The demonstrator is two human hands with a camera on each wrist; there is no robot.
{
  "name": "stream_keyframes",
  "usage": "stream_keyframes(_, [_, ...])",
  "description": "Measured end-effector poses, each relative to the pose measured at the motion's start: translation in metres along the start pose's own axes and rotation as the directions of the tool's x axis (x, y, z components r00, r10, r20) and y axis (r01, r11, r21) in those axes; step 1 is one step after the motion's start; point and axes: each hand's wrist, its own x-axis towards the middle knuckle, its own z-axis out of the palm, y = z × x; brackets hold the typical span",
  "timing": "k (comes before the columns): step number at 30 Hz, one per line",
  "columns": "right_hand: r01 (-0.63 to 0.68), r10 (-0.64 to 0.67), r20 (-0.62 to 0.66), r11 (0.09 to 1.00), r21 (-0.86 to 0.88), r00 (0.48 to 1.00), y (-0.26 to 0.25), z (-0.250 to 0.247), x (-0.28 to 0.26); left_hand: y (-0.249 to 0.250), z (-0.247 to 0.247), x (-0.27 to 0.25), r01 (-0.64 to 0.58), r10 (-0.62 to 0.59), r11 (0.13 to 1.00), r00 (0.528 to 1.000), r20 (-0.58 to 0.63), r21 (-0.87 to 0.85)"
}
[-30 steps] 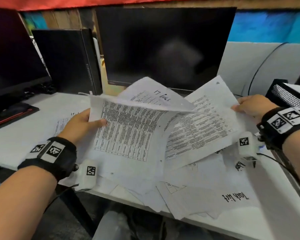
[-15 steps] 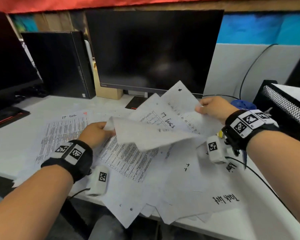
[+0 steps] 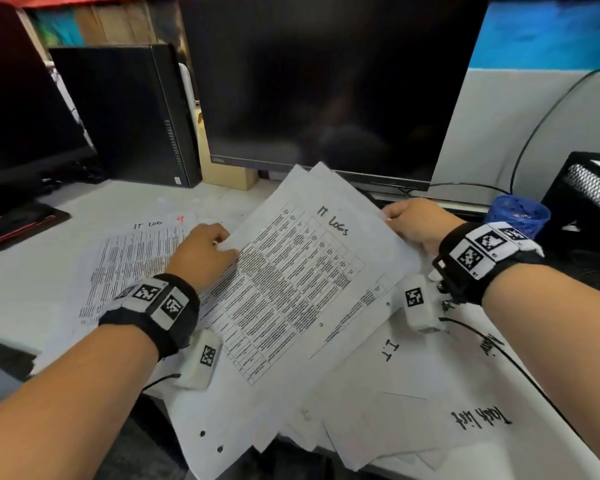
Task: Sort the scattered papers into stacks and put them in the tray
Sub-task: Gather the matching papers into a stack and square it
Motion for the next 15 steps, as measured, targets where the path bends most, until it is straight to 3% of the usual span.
stream_keyframes(3, [-0.009, 0.005, 0.037, 0.996, 0.091, 0.999, -0.009, 0.006, 0.006, 0.004, 0.004, 0.009, 0.022, -0.017, 0.998, 0.998, 0.068, -0.062])
stream_keyframes(5, [0.005, -0.017, 0.087, 0.99, 0.141, 0.996, -0.012, 0.008, 0.007, 0.005, 0.004, 0.013, 0.037, -0.035, 0.999, 0.988, 0.152, -0.008])
stream_keyframes(11, [0.065, -0.113, 0.206, 0.972, 0.225, 0.972, -0.021, 0.016, 0.003, 0.014, 0.006, 0.028, -0.106, 0.054, 0.967, 0.974, 0.218, 0.233])
stream_keyframes(15, [0.056, -0.119, 0.239, 0.965, 0.258, 0.964, -0.022, 0.014, -0.002, 0.02, 0.01, 0.035, -0.139, 0.082, 0.975, 0.95, 0.301, 0.173])
